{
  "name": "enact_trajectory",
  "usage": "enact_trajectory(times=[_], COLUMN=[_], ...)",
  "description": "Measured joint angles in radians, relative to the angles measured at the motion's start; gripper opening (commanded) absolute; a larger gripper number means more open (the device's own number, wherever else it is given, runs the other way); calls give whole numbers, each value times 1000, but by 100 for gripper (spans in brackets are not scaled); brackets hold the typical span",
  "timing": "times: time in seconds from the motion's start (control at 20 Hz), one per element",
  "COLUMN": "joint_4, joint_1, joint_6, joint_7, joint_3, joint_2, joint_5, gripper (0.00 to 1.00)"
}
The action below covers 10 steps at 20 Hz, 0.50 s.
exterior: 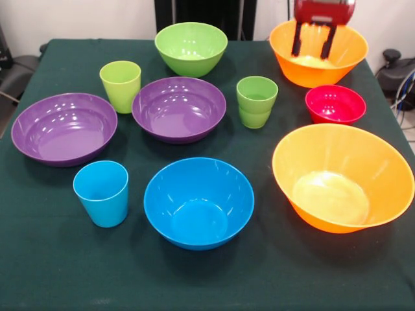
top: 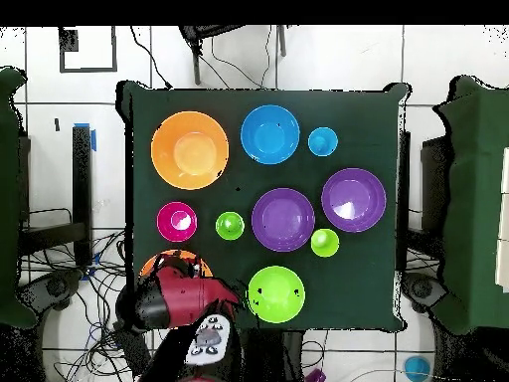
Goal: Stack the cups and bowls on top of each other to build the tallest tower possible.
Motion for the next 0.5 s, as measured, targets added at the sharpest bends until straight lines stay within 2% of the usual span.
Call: enact_trajectory(times=[0.25,0.5], joint_4=[71,121], joint_1=[11,27], joint_6=[52,52], joint_7=[0,0], joint_3=[6,8], joint_2=[-123,-189], joint_5=[0,0], gripper=[100,100])
